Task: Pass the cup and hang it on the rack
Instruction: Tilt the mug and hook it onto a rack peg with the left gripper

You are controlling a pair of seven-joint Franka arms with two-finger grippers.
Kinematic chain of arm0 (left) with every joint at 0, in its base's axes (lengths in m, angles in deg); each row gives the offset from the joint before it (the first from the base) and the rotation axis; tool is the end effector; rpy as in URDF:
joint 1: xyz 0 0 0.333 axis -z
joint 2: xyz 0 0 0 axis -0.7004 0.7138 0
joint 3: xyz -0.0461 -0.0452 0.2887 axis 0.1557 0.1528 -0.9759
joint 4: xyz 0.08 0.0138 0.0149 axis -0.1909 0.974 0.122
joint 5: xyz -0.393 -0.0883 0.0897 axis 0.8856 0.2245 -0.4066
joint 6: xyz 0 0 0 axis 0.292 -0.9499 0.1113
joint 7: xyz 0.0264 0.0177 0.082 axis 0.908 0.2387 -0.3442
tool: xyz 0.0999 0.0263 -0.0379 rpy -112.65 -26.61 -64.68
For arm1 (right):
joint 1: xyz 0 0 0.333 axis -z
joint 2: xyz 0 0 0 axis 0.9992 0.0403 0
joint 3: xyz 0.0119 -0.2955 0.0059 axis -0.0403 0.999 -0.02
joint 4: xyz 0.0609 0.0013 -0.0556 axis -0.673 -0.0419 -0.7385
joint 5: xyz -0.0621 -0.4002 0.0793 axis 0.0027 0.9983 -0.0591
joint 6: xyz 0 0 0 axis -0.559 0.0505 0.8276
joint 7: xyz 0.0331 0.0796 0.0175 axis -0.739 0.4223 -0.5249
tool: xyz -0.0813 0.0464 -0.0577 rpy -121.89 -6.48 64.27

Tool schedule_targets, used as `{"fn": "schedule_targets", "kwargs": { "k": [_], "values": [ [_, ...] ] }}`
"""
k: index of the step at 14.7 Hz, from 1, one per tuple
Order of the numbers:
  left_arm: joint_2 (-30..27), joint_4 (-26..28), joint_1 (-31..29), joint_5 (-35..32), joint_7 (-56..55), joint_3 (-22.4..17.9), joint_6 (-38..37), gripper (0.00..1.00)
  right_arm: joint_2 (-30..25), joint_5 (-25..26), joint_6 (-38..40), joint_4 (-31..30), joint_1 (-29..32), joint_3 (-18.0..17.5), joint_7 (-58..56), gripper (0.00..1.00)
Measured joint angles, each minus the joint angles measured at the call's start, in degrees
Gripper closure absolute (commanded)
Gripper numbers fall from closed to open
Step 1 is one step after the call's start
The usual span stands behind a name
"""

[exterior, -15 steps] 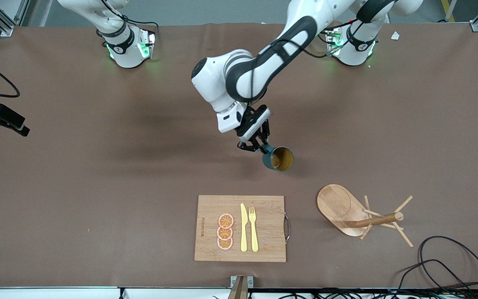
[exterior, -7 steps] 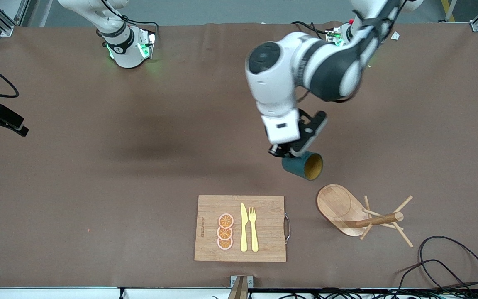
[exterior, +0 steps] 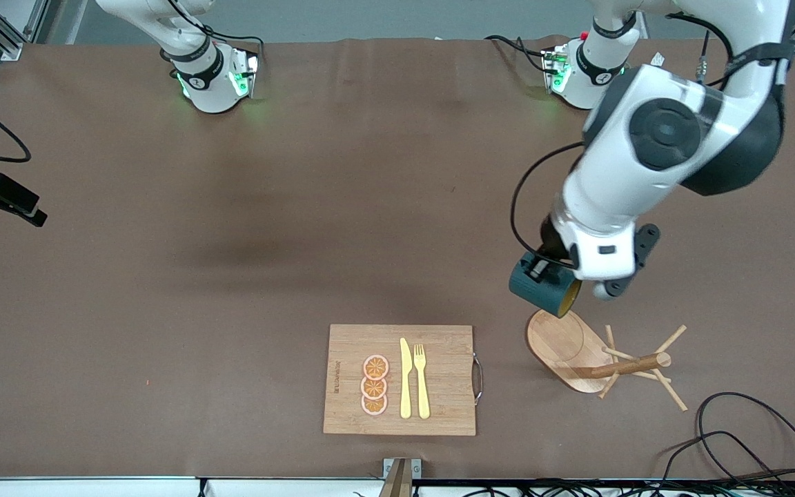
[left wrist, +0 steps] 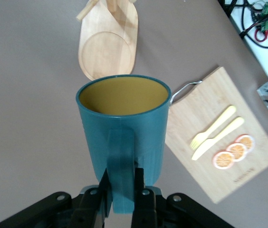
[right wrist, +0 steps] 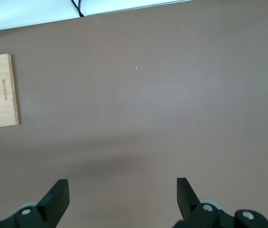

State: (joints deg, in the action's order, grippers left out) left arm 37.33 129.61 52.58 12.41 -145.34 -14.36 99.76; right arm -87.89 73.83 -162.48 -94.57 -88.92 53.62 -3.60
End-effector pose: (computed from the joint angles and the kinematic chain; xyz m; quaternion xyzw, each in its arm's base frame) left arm 0.6439 -0.2858 0.4964 0.9005 0.4288 -0.0080 0.0723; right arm 0.5937 -0.0451 0.5961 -0.9959 0.0635 -0.0620 0.0191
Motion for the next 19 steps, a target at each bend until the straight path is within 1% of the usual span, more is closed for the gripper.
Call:
{"fn": "schedule_targets", "kwargs": {
  "k": [4, 6, 8, 11, 15, 19],
  "values": [
    [0.3, 0.7, -5.7, 10.3, 0.6, -0.3, 6.1, 1.00, 0.0, 0.0, 0.0, 0.0, 0.0, 0.0, 0.0, 0.00],
    [0.9, 1.0, -8.4, 16.8, 0.5, -0.5, 8.4, 1.00, 0.0, 0.0, 0.0, 0.0, 0.0, 0.0, 0.0, 0.00],
    [1.8, 1.2, -11.2, 23.3, 0.5, -0.7, 10.0, 1.00, 0.0, 0.0, 0.0, 0.0, 0.0, 0.0, 0.0, 0.00],
    [3.7, 1.4, -14.1, 29.6, 0.3, -0.7, 11.1, 1.00, 0.0, 0.0, 0.0, 0.0, 0.0, 0.0, 0.0, 0.00],
    [6.1, 1.5, -14.7, 32.7, -3.3, -0.8, 13.6, 1.00, 0.0, 0.0, 0.0, 0.0, 0.0, 0.0, 0.0, 0.00],
    [7.7, 1.5, -15.8, 33.5, -4.0, -0.9, 13.8, 0.99, 0.0, 0.0, 0.0, 0.0, 0.0, 0.0, 0.0, 0.00]
  ]
}}
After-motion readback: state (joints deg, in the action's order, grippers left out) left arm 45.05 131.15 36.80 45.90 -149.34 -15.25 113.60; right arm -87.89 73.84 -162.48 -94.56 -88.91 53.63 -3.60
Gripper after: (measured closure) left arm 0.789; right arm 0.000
